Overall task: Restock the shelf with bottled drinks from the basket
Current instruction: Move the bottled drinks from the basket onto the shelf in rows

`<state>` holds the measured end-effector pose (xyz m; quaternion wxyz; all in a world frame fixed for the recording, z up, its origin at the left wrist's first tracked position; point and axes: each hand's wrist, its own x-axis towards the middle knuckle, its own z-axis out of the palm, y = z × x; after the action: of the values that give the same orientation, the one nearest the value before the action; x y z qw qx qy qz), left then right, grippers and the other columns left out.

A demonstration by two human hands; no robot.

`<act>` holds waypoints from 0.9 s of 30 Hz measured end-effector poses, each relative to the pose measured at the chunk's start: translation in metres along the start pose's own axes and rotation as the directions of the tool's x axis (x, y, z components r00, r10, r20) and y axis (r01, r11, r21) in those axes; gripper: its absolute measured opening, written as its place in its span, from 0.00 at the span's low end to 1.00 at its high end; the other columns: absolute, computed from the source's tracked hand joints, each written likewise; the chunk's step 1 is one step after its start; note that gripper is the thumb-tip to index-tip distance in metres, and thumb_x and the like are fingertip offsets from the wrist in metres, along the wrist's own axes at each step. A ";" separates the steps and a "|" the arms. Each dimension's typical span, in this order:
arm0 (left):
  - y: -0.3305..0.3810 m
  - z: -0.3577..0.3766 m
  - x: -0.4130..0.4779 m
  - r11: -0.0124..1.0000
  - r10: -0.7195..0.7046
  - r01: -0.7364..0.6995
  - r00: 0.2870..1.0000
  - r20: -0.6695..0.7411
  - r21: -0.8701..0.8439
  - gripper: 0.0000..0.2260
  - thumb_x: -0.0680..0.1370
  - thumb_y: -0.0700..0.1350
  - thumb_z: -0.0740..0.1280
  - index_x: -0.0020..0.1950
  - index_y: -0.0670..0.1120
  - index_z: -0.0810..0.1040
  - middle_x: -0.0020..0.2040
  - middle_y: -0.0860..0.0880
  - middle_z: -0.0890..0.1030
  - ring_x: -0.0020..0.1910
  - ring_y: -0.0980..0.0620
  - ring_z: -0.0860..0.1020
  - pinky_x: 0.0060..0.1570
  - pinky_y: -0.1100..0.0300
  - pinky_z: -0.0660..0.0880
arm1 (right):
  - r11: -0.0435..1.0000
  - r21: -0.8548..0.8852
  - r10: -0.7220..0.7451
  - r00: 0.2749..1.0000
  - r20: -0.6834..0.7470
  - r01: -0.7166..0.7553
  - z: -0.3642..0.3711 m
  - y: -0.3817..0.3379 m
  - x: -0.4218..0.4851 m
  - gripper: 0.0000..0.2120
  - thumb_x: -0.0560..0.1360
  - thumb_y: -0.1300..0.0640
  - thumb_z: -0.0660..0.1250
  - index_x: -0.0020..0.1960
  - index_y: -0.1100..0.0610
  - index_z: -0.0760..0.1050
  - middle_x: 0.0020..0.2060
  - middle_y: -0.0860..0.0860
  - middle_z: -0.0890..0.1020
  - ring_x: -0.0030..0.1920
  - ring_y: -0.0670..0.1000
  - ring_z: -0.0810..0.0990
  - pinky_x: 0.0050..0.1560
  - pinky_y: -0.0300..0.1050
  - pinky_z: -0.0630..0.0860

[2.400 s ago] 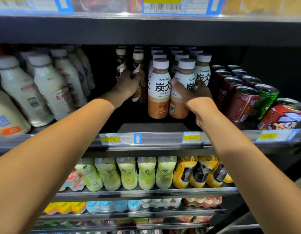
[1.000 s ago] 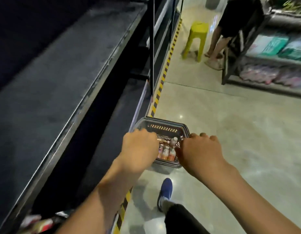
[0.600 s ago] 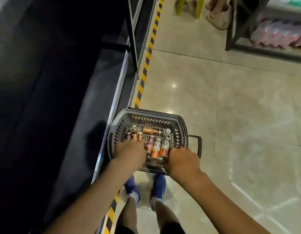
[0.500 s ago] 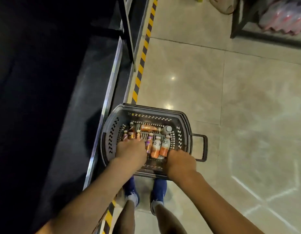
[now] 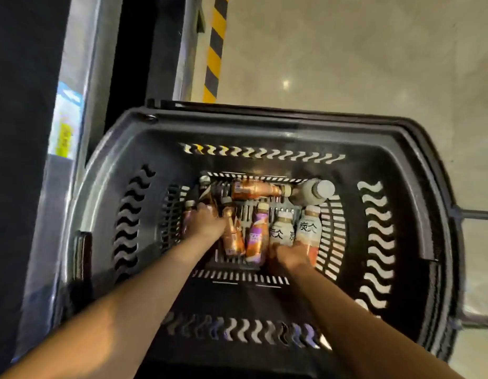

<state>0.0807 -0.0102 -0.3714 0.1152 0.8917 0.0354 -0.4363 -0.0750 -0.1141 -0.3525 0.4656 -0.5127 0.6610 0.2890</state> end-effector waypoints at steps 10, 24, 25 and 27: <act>0.012 0.034 0.064 0.951 -0.197 0.177 0.979 -0.054 -0.253 0.24 0.72 0.60 0.71 0.58 0.43 0.80 0.58 0.44 0.80 0.56 0.41 0.79 0.50 0.53 0.75 | 0.977 0.208 -0.027 0.998 -0.063 0.039 0.037 -0.006 0.067 0.40 0.69 0.42 0.76 0.73 0.56 0.62 0.67 0.56 0.72 0.65 0.60 0.74 0.65 0.62 0.72; -0.002 0.007 -0.054 0.940 -0.097 0.147 0.980 0.171 -0.308 0.27 0.74 0.50 0.74 0.69 0.45 0.71 0.55 0.47 0.78 0.55 0.46 0.77 0.55 0.53 0.73 | 0.908 0.418 -0.009 0.999 -0.041 0.025 0.001 0.009 -0.012 0.42 0.67 0.41 0.76 0.74 0.53 0.62 0.64 0.56 0.76 0.61 0.59 0.77 0.62 0.60 0.75; 0.000 -0.003 -0.079 0.929 -0.084 0.149 0.976 0.199 -0.338 0.26 0.74 0.48 0.74 0.70 0.45 0.71 0.58 0.46 0.78 0.55 0.47 0.77 0.53 0.55 0.73 | 0.896 0.444 -0.018 1.000 -0.011 0.021 -0.014 0.007 -0.036 0.41 0.67 0.42 0.76 0.73 0.52 0.63 0.62 0.55 0.77 0.60 0.58 0.77 0.63 0.60 0.75; 0.009 -0.027 -0.134 0.896 -0.040 0.132 0.975 0.219 -0.423 0.20 0.75 0.44 0.73 0.65 0.45 0.75 0.58 0.47 0.80 0.47 0.53 0.77 0.41 0.61 0.72 | 0.885 0.464 -0.061 0.997 0.046 0.033 -0.046 0.001 -0.087 0.38 0.66 0.43 0.76 0.71 0.51 0.66 0.58 0.53 0.81 0.57 0.56 0.80 0.63 0.59 0.75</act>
<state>0.0207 -0.0076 -0.2483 0.2949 0.7912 0.1595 -0.5114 -0.0876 -0.1178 -0.2546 0.6007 -0.3939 0.6840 0.1270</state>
